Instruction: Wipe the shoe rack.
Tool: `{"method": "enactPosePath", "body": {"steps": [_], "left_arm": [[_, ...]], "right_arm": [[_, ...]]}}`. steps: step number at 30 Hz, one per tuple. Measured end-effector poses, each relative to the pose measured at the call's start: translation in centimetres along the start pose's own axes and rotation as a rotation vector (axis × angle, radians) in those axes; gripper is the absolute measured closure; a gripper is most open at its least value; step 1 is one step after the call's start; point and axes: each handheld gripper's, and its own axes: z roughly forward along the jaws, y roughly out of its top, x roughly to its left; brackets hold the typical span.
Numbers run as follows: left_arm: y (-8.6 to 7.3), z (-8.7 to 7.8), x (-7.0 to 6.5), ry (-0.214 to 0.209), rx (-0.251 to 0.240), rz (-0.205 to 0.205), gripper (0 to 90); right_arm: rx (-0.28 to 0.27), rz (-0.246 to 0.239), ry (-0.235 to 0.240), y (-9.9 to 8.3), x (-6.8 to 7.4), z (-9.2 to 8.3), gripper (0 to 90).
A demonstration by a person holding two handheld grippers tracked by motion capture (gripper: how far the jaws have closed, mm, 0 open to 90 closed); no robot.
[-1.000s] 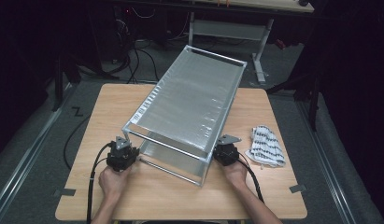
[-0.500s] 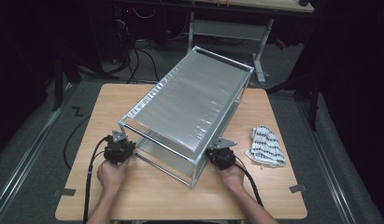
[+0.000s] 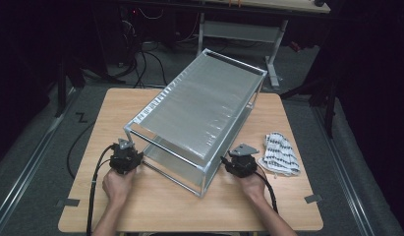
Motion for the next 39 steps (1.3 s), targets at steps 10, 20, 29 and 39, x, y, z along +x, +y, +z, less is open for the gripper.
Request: {"method": "enactPosePath", "body": {"steps": [10, 20, 29, 39], "left_arm": [[-0.2, 0.2, 0.0, 0.008, -0.009, -0.022, 64.8], [-0.2, 0.2, 0.0, -0.006, -0.012, -0.024, 70.4], [-0.2, 0.2, 0.1, -0.022, -0.014, -0.021, 75.6], [-0.4, 0.1, 0.2, -0.032, -0.019, -0.012, 76.4]], "right_arm": [[-0.058, 0.141, -0.159, -1.4, -5.4, -3.9, 46.3], [-0.032, 0.288, -0.314, -3.9, -10.8, -5.5, 41.1], [-0.014, 0.381, -0.303, -6.3, -12.4, -6.5, 36.8], [0.069, 0.39, -0.252, -7.9, -12.3, -5.6, 46.8]]}}
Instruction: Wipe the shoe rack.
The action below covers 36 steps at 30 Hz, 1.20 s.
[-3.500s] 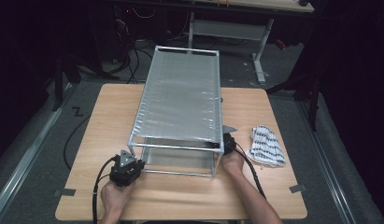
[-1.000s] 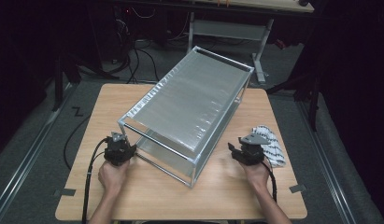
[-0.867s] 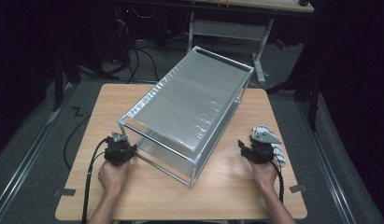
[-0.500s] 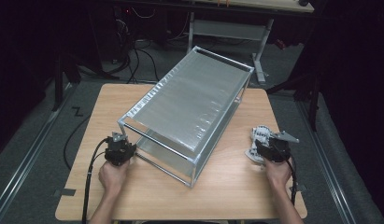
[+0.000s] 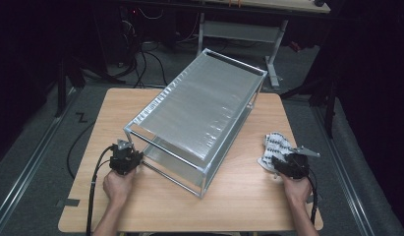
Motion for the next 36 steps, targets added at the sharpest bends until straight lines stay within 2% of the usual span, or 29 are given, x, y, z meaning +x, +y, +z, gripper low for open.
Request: {"method": "enactPosePath", "body": {"steps": [2, 3, 7, 11, 15, 16, 21, 25, 30, 36], "left_arm": [[-0.1, -0.1, 0.2, 0.002, 0.001, 0.001, 76.4], [-0.1, -0.1, 0.2, 0.001, 0.0, 0.0, 76.5], [-0.4, -0.1, 0.4, 0.001, -0.021, 0.013, 76.4], [-0.6, 0.0, 0.4, 0.011, -0.049, 0.011, 76.2], [-0.7, 0.0, 0.3, 0.017, -0.05, 0.016, 76.1], [-0.7, 0.0, 0.2, 0.019, -0.051, 0.017, 76.1], [-0.8, 0.0, 0.2, 0.019, -0.059, 0.012, 76.0], [-0.8, 0.0, 0.2, 0.019, -0.059, 0.011, 75.9], [-0.8, 0.0, 0.2, 0.019, -0.059, 0.016, 76.0], [-0.6, 0.2, 0.2, 0.021, -0.057, 0.022, 76.0]], "right_arm": [[0.007, -0.013, 0.007, -0.2, 0.2, 0.4, 55.0], [-0.012, -0.022, 0.009, -0.5, 0.4, 0.6, 58.8], [-0.023, -0.022, 0.033, -0.8, 0.7, 0.4, 72.0], [-0.014, -0.054, 0.056, -0.5, 1.3, 0.3, 77.9], [-0.056, -0.09, 0.098, -0.1, 2.8, 0.0, 79.2], [-0.066, -0.096, 0.116, 0.2, 3.4, -0.2, 79.3], [-0.105, -0.186, 0.204, 1.8, 6.9, -1.0, 79.3], [-0.111, -0.25, 0.285, 2.5, 10.0, -1.0, 79.3], [-0.105, -0.337, 0.384, 1.9, 13.8, -0.8, 79.0], [-0.1, -0.358, 0.468, 0.9, 16.8, -0.1, 78.8]]}}
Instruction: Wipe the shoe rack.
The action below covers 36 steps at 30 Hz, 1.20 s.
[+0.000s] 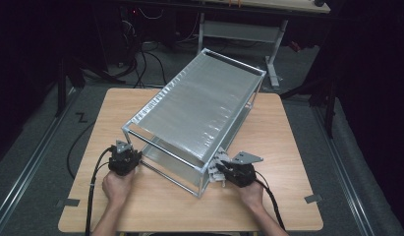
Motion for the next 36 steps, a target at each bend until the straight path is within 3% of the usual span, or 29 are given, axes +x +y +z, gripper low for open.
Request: {"method": "enactPosePath", "body": {"steps": [4, 7, 10, 16, 20, 22, 23, 24, 25, 30, 36], "left_arm": [[0.0, 0.1, 0.0, 0.001, -0.002, 0.0, 75.9], [0.1, 0.1, 0.1, -0.001, -0.003, -0.006, 75.9], [0.3, 0.3, 0.1, 0.002, 0.004, 0.006, 75.9], [0.9, 0.7, 0.0, 0.003, 0.02, 0.012, 75.9], [0.9, 0.8, 0.2, -0.007, 0.018, 0.007, 76.2], [0.9, 0.8, 0.2, -0.007, 0.019, 0.007, 76.2], [0.9, 0.8, 0.2, -0.007, 0.019, 0.006, 76.2], [0.9, 0.8, 0.3, -0.007, 0.021, 0.005, 76.1], [0.9, 0.8, 0.3, -0.006, 0.017, 0.002, 76.1], [1.0, 0.9, 0.6, 0.001, 0.014, -0.005, 75.4], [1.1, 1.1, 0.9, -0.001, 0.006, -0.037, 74.9]], "right_arm": [[0.007, -0.021, 0.04, 0.2, 1.2, 1.3, 78.8], [0.037, -0.056, 0.043, 0.0, 1.8, 2.3, 78.8], [0.036, -0.022, 0.038, 0.1, 1.1, 2.8, 78.8], [0.04, -0.019, -0.016, 0.5, -0.5, 3.4, 78.9], [0.037, 0.002, -0.016, 0.5, -1.0, 3.5, 79.1], [0.037, -0.009, -0.023, 0.5, -0.9, 3.5, 79.3], [0.03, -0.047, -0.023, 0.5, -0.9, 3.5, 79.4], [0.041, -0.013, -0.02, 0.5, -0.6, 3.4, 79.5], [0.042, -0.013, -0.01, 0.4, -0.4, 3.3, 79.5], [0.044, -0.043, 0.015, 0.2, 0.9, 3.1, 79.5], [0.043, -0.055, 0.018, 0.5, 0.8, 3.6, 79.4]]}}
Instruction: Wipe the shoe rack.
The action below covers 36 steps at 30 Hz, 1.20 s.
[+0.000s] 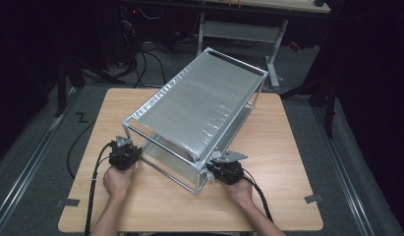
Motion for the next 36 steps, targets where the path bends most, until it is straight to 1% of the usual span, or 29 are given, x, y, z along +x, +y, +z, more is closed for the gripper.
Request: {"method": "enactPosePath", "body": {"steps": [1, 2, 5, 6, 7, 8, 9, 10, 11, 15, 19, 21, 22, 23, 25, 27, 28, 32, 33, 35, 36], "left_arm": [[0.0, 0.0, 0.0, 0.0, 0.0, -0.001, 74.8], [0.0, 0.0, 0.0, -0.002, 0.001, -0.002, 74.9], [0.0, -0.1, 0.4, -0.023, 0.008, -0.021, 75.7], [0.1, -0.1, 0.4, -0.027, 0.009, -0.021, 75.8], [0.1, -0.1, 0.4, -0.027, 0.01, -0.021, 75.9], [0.0, -0.1, 0.4, -0.026, 0.009, -0.022, 75.9], [0.0, -0.1, 0.4, -0.025, 0.009, -0.021, 75.9], [0.0, -0.1, 0.4, -0.024, 0.008, -0.021, 75.9], [0.0, -0.1, 0.4, -0.024, 0.008, -0.02, 75.9], [0.0, -0.1, 0.4, -0.024, 0.005, -0.019, 75.8], [0.0, 0.0, 0.5, -0.027, 0.002, -0.022, 75.9], [0.0, 0.0, 0.5, -0.028, 0.001, -0.023, 75.8], [0.0, 0.0, 0.5, -0.029, 0.0, -0.026, 75.8], [0.0, 0.0, 0.5, -0.03, 0.001, -0.028, 75.8], [0.1, 0.0, 0.6, -0.029, -0.002, -0.035, 75.6], [0.1, 0.0, 0.7, -0.03, -0.002, -0.042, 75.4], [0.1, 0.0, 0.7, -0.029, -0.003, -0.042, 75.3], [0.8, 0.3, 0.5, -0.01, 0.037, -0.008, 74.5], [0.9, 0.4, 0.5, -0.011, 0.037, -0.008, 74.3], [0.9, 0.6, 0.8, -0.026, 0.022, -0.039, 74.1], [1.0, 0.7, 0.8, -0.031, 0.018, -0.047, 74.0]], "right_arm": [[0.006, 0.0, -0.003, 0.1, 0.0, 0.1, 79.5], [0.006, -0.01, -0.007, 0.2, -0.1, 0.2, 79.5], [0.003, 0.014, -0.015, 0.2, -0.6, 0.5, 79.4], [0.0, 0.01, -0.023, 0.3, -0.8, 0.5, 79.4], [0.003, 0.017, -0.041, 0.4, -1.1, 0.5, 79.4], [0.003, 0.023, -0.049, 0.4, -1.5, 0.6, 79.3], [0.005, 0.04, -0.053, 0.5, -1.9, 0.6, 79.3], [0.01, 0.046, -0.068, 0.7, -2.5, 0.6, 79.3], [0.011, 0.046, -0.078, 0.7, -2.8, 0.7, 79.3], [0.017, 0.075, -0.113, 1.1, -4.3, 0.9, 79.3], [0.016, 0.097, -0.135, 1.2, -5.3, 1.1, 79.3], [0.01, 0.116, -0.13, 1.1, -5.6, 1.0, 79.3], [0.009, 0.118, -0.13, 1.1, -5.6, 1.0, 79.3], [0.013, 0.11, -0.133, 1.1, -5.4, 1.0, 79.4], [0.022, 0.101, -0.122, 1.2, -5.1, 0.9, 79.4], [0.03, 0.075, -0.111, 1.1, -4.5, 0.8, 79.5], [0.031, 0.07, -0.108, 1.1, -4.3, 0.7, 79.5], [0.031, 0.05, -0.095, 0.9, -3.7, 0.5, 79.7], [0.03, 0.051, -0.092, 0.8, -3.5, 0.5, 79.7], [0.03, 0.051, -0.089, 0.7, -3.3, 0.3, 79.8], [0.029, 0.047, -0.089, 0.6, -3.3, 0.2, 79.8]]}}
